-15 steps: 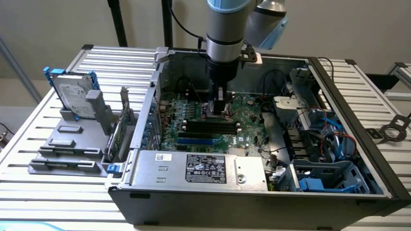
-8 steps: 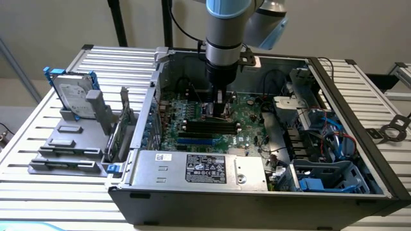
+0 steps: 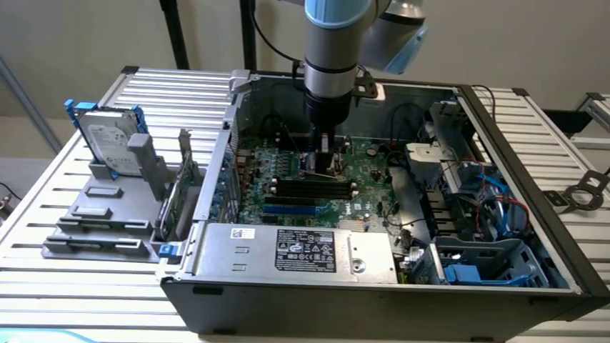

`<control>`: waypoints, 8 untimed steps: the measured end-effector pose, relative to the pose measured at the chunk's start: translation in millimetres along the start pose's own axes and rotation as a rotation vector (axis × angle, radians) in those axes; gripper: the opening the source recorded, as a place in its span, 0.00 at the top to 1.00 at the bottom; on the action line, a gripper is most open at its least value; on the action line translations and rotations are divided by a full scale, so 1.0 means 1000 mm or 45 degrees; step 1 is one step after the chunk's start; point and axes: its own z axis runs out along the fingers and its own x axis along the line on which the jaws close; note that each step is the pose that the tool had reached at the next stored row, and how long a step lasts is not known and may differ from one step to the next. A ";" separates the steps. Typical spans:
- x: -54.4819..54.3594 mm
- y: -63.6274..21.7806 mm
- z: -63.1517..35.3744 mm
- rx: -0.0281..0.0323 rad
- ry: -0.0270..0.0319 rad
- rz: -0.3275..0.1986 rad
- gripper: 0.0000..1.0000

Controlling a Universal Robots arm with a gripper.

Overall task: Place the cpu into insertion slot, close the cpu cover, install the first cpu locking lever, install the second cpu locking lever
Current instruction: 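Place the cpu into insertion slot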

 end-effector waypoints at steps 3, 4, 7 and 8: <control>0.001 -0.0004 0.0030 -0.0002 0.0000 0.001 0.46; 0.001 -0.0006 0.0042 -0.0003 0.0000 0.002 0.46; 0.003 -0.0012 0.0071 -0.0003 -0.0004 0.005 0.46; 0.003 -0.0014 0.0080 -0.0005 -0.0003 0.006 0.46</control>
